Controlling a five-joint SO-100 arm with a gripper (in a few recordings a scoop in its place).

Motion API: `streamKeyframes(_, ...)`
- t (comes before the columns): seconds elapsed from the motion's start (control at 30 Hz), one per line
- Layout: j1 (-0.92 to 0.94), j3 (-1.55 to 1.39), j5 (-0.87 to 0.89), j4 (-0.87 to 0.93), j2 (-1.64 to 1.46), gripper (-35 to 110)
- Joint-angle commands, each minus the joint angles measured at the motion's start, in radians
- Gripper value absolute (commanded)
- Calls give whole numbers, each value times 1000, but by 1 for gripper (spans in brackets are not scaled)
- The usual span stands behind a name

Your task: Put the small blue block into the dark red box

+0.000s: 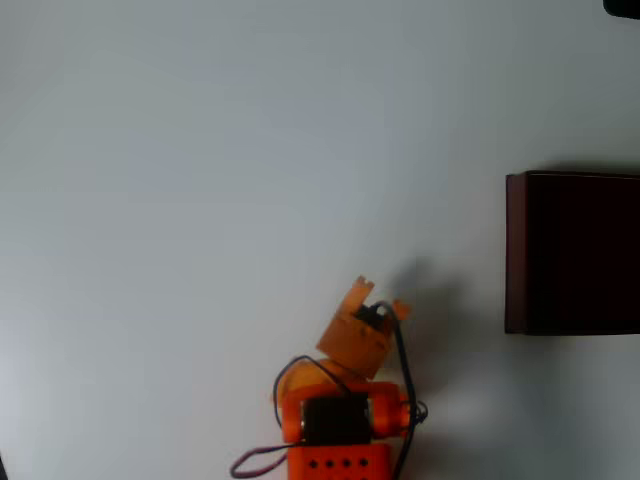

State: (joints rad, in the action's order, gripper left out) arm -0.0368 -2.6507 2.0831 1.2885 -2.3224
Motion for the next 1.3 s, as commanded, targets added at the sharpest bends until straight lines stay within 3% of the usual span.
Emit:
streamKeyframes(0.0, -26, -11, 25, -17, 25, 25)
streamKeyframes(0.43, 48, -87, -37, -117, 2, 22)
streamKeyframes(0.63, 123, -199, -86, -172, -141, 1)
streamKeyframes(0.87, 124, -147, -140, -114, -155, 0)
streamKeyframes(1.0, 212, 35, -319, 35, -181, 1)
streamKeyframes(1.27, 520, 442, -976, -3, -189, 0)
